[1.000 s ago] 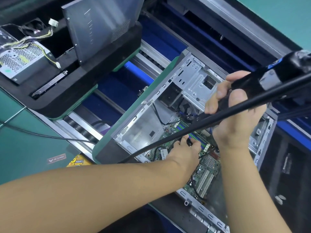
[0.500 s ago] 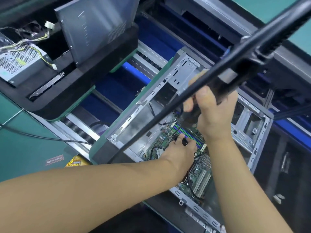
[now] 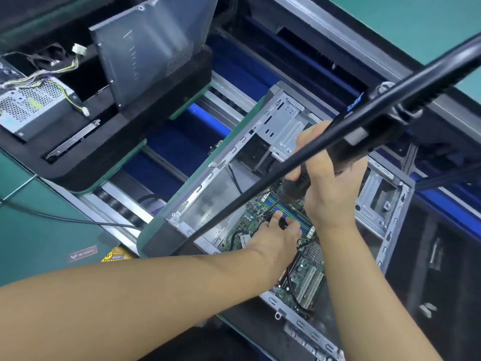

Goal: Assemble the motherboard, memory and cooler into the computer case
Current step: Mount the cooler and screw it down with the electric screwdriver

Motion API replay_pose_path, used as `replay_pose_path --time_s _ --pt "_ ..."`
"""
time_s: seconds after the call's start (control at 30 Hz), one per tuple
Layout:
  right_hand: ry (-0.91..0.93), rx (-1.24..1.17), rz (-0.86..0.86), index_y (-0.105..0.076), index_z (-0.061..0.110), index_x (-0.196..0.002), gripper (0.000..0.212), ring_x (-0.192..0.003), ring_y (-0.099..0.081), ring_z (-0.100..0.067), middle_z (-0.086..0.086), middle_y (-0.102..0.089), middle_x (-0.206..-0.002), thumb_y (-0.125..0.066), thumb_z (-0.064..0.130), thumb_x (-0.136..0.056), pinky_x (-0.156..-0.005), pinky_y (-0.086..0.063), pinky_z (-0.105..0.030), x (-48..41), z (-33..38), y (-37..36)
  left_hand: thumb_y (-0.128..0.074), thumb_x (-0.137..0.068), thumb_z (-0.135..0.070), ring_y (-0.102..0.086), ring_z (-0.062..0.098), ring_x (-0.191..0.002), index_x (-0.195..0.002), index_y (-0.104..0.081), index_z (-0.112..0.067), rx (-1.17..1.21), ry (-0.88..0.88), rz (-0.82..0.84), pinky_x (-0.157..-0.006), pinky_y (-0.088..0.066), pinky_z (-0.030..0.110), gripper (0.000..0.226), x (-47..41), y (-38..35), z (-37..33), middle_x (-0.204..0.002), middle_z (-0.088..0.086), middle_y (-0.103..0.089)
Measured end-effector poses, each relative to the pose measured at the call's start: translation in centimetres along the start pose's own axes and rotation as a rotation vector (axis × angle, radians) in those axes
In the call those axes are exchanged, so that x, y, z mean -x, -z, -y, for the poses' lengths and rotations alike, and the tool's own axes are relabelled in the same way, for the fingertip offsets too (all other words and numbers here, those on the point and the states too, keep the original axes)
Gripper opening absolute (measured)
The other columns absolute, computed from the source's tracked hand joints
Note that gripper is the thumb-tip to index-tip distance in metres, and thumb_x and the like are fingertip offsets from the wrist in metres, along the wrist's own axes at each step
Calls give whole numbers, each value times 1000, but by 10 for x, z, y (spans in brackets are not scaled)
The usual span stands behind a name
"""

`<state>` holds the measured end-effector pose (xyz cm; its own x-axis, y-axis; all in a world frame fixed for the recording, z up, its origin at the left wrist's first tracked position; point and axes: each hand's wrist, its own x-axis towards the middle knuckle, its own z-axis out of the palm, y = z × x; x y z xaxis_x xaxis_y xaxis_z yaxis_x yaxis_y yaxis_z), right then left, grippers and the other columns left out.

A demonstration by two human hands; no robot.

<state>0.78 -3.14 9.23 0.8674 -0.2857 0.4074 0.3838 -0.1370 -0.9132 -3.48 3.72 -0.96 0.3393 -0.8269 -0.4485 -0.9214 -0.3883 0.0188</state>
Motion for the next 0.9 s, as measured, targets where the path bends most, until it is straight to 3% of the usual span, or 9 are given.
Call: replay_pose_path --time_s 0.17,0.3,0.43,0.5,0.6,0.67,0.8,0.9 --pt "-70 40 -60 -55 3 -78 18 -49 -51 -27 -8 -53 -55 -57 17 -89 -56 -45 -32 3 2 -1 -53 -98 -10 -13 47 -146 -154 -4 0 -53 -17 23 -109 -40 40 75 -1 -1 1 -157 21 -5" --pt "-41 8 -72 -59 2 -101 19 -51 -55 -17 3 -61 -71 -57 18 -91 -58 -47 -28 1 10 -1 -55 -97 -14 -20 41 -145 -152 -17 1 -129 -52 16 -111 -39 42 69 0 2 2 -153 21 -14" --pt "67 -49 -196 -51 0 -111 21 -50 -51 -25 -10 -56 -75 -56 11 -94 -53 -43 -41 -3 31 22 -67 -87 -13 -23 41 -145 -155 -9 -4 -8 -34 8 -103 -48 41 90 4 5 9 -150 17 -23" --pt "96 -20 -303 -49 0 -107 18 -48 -50 -24 -6 -55 -70 -56 11 -94 -54 -43 -36 2 42 40 -73 -82 -17 -31 39 -142 -154 -11 -7 -32 -52 -10 -102 -47 42 96 6 9 16 -147 14 -31" --pt "102 54 -381 -52 5 -102 12 -47 -50 -23 3 -58 -70 -56 13 -94 -53 -43 -29 20 53 62 -78 -79 -21 -43 29 -130 -147 -28 -8 -59 -97 -55 -105 -40 39 85 2 16 27 -140 9 -41" --pt "73 74 -401 -54 10 -102 10 -46 -48 -24 5 -58 -71 -56 14 -93 -53 -43 -30 33 54 69 -77 -80 -24 -37 25 -134 -148 -28 -9 -34 -139 -45 -109 -37 36 85 -2 18 33 -145 7 -36" --pt "18 84 -457 -53 6 -102 13 -47 -47 -23 5 -55 -66 -56 14 -92 -53 -43 -28 54 46 73 -72 -86 -31 -27 27 -144 -156 -7 -12 18 -153 51 -110 -39 39 98 -4 18 39 -157 9 -20" --pt "23 73 -467 -53 5 -103 12 -46 -47 -22 6 -55 -64 -55 12 -93 -53 -44 -27 59 42 76 -69 -88 -40 -23 25 -147 -156 -5 -11 -39 -191 26 -113 -36 41 98 -4 17 42 -160 7 -20"
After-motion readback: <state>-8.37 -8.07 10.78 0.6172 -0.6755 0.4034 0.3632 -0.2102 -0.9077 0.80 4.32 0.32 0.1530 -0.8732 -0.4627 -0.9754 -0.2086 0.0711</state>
